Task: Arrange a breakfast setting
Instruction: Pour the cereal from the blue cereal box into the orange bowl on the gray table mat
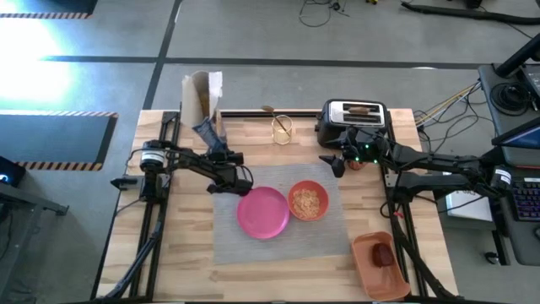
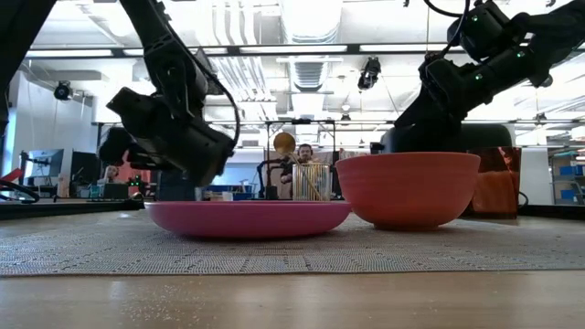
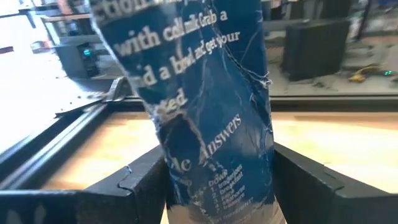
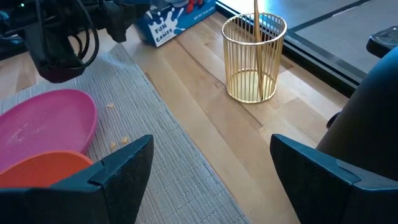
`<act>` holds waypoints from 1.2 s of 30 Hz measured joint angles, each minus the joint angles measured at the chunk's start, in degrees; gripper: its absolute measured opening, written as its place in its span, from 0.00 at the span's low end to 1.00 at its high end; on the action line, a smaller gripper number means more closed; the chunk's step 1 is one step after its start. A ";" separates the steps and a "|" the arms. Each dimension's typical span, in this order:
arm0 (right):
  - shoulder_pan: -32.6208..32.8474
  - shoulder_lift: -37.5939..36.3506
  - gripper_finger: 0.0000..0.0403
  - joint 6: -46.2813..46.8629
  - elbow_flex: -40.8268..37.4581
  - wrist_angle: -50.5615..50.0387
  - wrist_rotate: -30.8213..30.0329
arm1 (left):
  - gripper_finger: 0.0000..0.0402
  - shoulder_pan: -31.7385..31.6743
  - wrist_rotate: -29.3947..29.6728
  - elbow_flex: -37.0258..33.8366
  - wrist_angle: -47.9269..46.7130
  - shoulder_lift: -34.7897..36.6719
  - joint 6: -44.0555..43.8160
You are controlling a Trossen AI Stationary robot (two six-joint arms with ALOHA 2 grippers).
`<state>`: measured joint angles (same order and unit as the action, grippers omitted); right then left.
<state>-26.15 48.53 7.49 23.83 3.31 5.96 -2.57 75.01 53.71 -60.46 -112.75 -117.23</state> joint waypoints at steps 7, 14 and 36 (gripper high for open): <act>0.00 0.02 0.77 0.00 0.00 -0.02 0.00 | 0.55 1.09 -7.74 -0.09 -16.20 0.04 -14.61; 0.00 0.00 0.77 0.00 0.00 -0.02 0.02 | 0.54 2.98 -14.64 -0.39 -23.19 0.07 -20.85; 0.00 0.01 0.77 0.00 0.00 -0.01 0.01 | 0.64 5.67 -23.19 -2.74 -24.69 0.22 -21.72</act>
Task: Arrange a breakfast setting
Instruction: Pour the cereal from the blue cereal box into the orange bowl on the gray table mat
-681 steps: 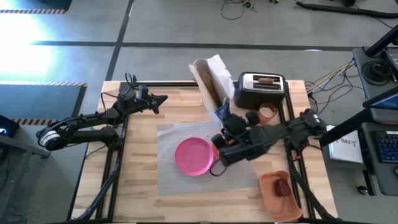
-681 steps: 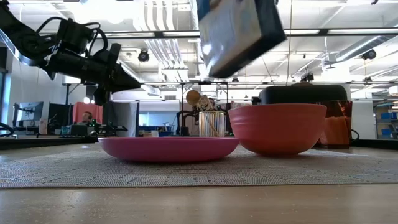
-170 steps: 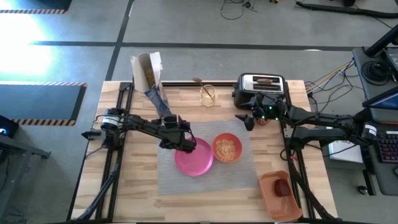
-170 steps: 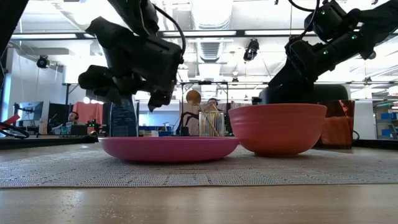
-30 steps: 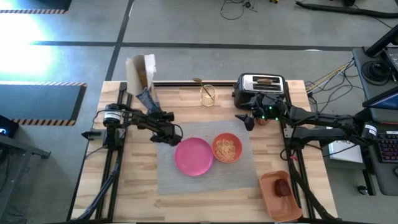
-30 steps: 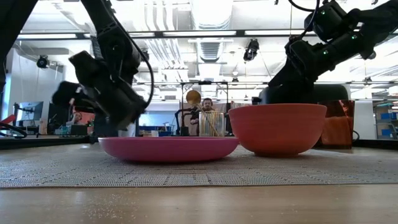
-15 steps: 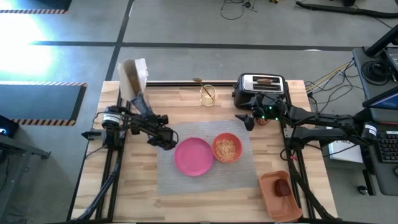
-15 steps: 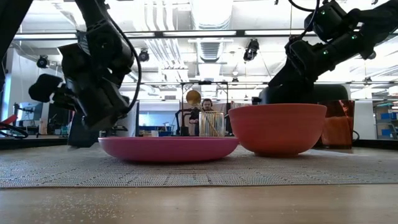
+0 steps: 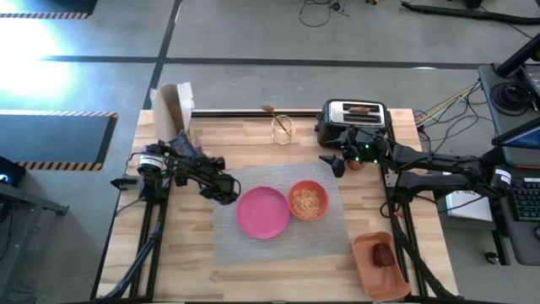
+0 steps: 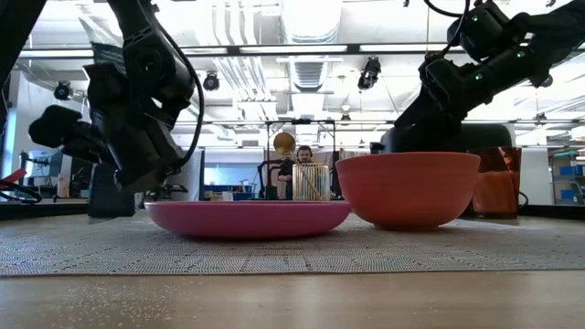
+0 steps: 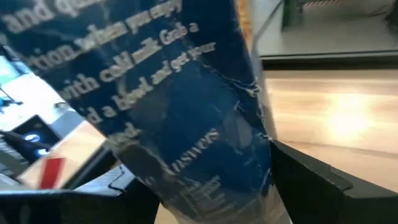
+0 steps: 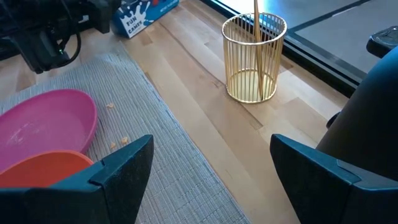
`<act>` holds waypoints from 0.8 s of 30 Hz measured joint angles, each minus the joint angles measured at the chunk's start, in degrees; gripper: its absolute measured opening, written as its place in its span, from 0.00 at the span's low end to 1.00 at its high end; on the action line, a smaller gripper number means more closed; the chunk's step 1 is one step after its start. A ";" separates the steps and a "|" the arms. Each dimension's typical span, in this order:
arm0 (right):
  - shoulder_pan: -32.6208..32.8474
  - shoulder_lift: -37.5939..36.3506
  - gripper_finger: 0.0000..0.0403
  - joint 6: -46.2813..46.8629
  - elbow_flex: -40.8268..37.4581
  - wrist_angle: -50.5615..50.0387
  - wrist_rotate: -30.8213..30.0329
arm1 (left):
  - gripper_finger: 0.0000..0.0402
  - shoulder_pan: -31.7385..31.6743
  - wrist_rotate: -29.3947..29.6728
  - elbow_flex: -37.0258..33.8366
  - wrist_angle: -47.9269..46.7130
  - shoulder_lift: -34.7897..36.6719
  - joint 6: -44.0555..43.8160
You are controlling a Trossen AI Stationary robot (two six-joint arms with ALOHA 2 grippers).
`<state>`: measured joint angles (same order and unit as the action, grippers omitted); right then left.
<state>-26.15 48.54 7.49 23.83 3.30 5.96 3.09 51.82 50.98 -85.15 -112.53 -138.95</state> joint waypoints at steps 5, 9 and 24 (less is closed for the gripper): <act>0.00 0.00 0.77 0.00 0.00 -0.01 0.01 | 0.66 -0.04 -3.96 -0.12 -3.47 0.00 0.21; 0.00 0.01 0.77 0.00 0.00 -0.01 -0.01 | 0.66 -0.45 -4.97 -1.58 -4.35 0.25 0.15; 0.02 0.01 0.77 0.00 0.00 -0.02 -0.01 | 0.66 -7.79 3.27 -6.22 -0.06 0.55 0.06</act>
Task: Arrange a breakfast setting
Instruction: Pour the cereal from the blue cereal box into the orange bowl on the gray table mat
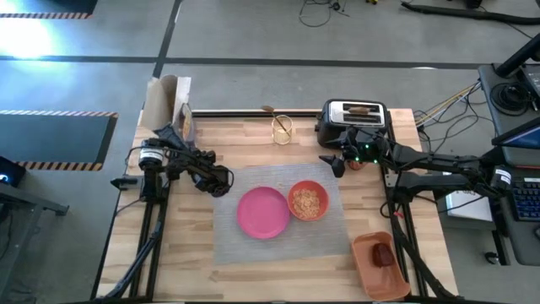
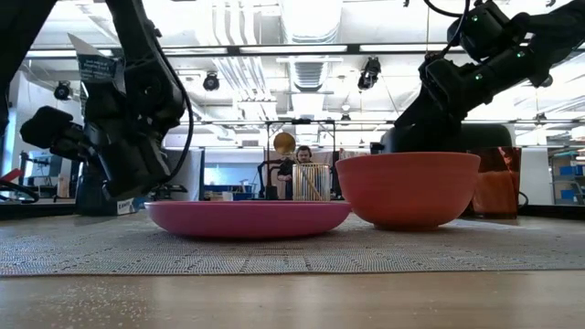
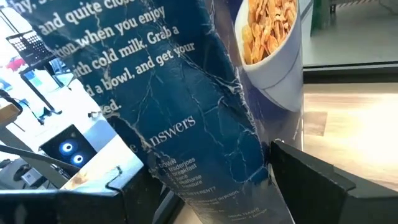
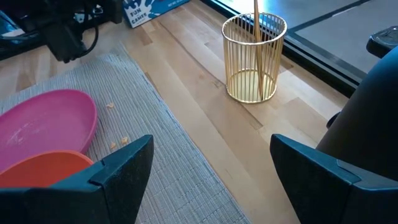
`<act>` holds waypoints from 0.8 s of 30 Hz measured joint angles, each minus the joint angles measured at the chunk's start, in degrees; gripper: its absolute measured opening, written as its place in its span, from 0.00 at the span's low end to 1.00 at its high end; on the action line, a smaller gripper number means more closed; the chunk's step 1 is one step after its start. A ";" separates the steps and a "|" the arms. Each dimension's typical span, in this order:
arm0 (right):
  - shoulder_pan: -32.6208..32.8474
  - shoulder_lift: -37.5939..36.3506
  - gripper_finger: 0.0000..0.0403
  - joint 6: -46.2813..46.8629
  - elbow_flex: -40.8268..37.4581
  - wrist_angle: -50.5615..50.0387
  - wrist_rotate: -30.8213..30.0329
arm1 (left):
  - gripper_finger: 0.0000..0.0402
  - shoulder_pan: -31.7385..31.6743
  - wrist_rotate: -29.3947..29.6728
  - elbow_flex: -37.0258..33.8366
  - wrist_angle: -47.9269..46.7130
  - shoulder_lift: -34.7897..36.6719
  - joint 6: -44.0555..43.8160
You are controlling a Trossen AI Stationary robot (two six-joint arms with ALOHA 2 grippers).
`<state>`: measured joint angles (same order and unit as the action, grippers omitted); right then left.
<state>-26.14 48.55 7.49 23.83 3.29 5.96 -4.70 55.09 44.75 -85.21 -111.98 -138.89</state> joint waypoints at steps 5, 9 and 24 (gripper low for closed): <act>-0.02 0.00 0.77 0.00 0.00 0.00 0.02 | 0.66 -0.04 -0.02 0.00 -0.04 0.00 0.17; -0.02 0.00 0.77 0.00 0.00 0.02 0.00 | 0.66 2.46 -1.76 0.77 -0.27 0.25 0.69; -0.02 0.00 0.77 0.00 0.00 0.02 0.00 | 0.68 10.37 -12.87 4.61 -3.73 0.55 1.38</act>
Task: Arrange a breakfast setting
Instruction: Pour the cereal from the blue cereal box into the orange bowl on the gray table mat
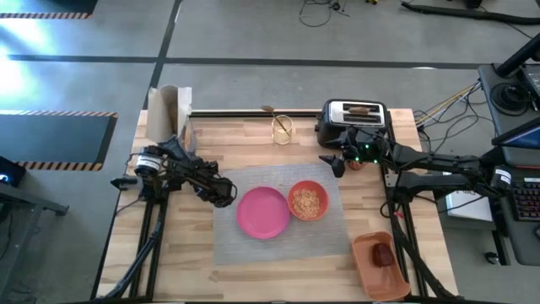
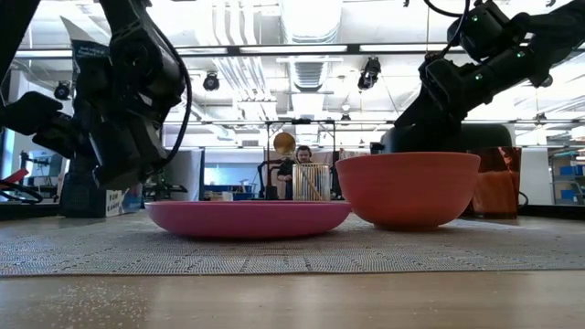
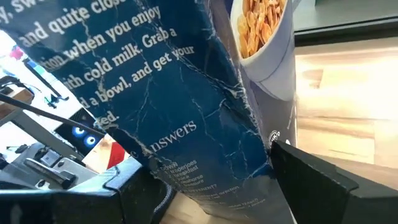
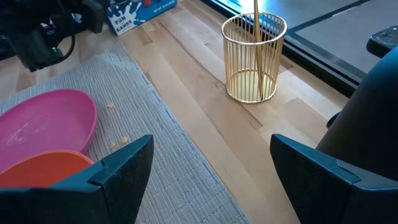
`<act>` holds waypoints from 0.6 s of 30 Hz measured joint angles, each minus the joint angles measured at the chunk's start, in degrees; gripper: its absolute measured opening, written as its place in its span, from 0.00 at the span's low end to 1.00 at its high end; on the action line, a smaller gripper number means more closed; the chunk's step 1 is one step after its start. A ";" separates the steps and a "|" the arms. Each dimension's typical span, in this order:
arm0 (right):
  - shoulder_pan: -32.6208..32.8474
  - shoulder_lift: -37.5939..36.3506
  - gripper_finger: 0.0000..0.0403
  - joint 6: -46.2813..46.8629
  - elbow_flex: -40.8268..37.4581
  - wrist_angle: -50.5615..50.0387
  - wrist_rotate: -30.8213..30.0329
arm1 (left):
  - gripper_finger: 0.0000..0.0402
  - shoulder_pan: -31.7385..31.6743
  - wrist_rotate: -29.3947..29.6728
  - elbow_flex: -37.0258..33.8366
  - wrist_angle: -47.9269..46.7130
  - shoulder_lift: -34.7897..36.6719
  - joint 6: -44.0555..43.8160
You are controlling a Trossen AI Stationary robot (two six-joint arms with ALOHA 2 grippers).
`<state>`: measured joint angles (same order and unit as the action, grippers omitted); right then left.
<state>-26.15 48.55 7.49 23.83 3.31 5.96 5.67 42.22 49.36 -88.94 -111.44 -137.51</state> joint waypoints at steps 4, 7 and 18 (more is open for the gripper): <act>0.00 -0.02 0.77 0.00 0.00 -0.02 0.02 | 0.72 0.13 0.34 -0.25 -0.20 0.07 0.09; 0.00 -0.01 0.77 0.00 0.00 -0.01 0.01 | 0.73 -0.82 2.46 -1.06 0.08 0.09 0.11; 0.00 -0.01 0.77 0.00 0.00 -0.02 0.00 | 0.74 -7.12 12.62 -3.47 5.28 0.09 0.15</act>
<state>-26.15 48.54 7.49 23.83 3.29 5.96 -1.45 54.83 45.89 -83.66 -111.34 -137.36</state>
